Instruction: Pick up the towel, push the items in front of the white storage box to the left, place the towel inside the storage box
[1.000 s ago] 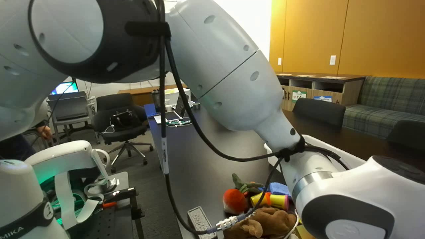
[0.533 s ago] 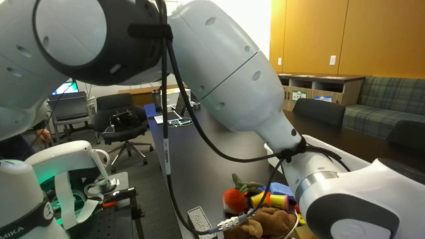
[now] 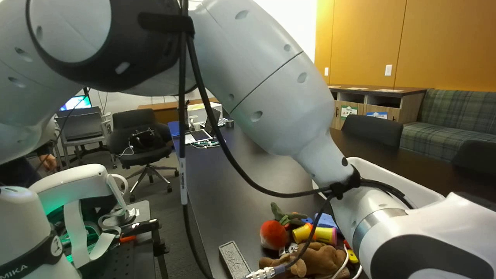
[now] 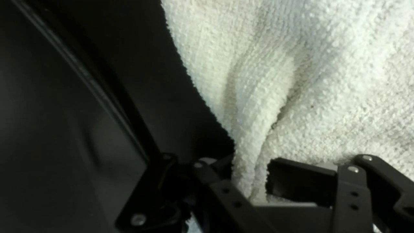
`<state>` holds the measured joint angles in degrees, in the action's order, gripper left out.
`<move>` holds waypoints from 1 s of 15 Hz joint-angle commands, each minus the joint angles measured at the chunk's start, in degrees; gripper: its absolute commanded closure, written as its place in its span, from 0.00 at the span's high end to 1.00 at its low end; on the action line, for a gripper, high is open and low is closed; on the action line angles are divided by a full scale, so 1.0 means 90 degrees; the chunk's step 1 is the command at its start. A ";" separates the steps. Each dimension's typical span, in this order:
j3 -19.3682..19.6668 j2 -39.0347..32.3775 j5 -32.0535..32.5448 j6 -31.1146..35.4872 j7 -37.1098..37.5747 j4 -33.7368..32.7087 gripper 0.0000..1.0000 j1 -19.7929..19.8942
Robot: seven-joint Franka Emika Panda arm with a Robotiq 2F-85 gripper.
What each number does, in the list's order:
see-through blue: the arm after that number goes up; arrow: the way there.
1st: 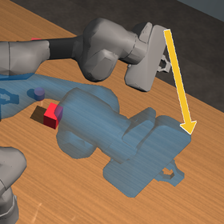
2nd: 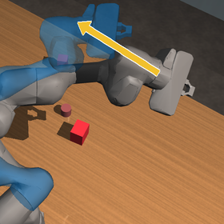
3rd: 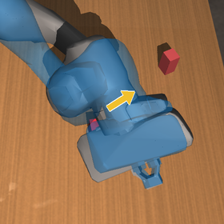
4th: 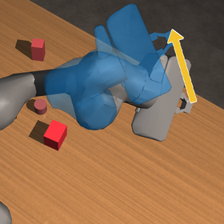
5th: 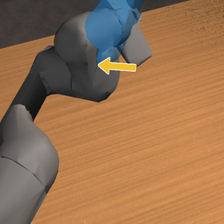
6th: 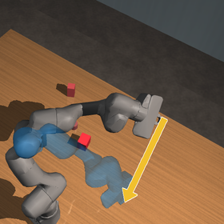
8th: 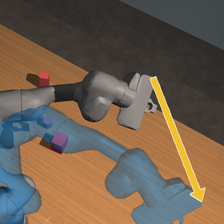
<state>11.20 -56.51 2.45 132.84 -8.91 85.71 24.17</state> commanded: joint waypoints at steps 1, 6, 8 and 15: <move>0.0389 0.0490 0.0491 -0.0044 -0.0077 0.0596 0.14 -0.0211; 0.0766 0.1145 0.1202 0.0148 0.0020 0.1733 0.14 -0.0454; 0.0859 0.1404 0.1467 0.0025 -0.0007 0.2173 0.14 -0.0547; 0.0885 0.1912 0.2120 -0.0234 0.0138 0.3412 0.15 -0.0948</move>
<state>19.16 -42.57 19.42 132.32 -8.44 111.34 18.03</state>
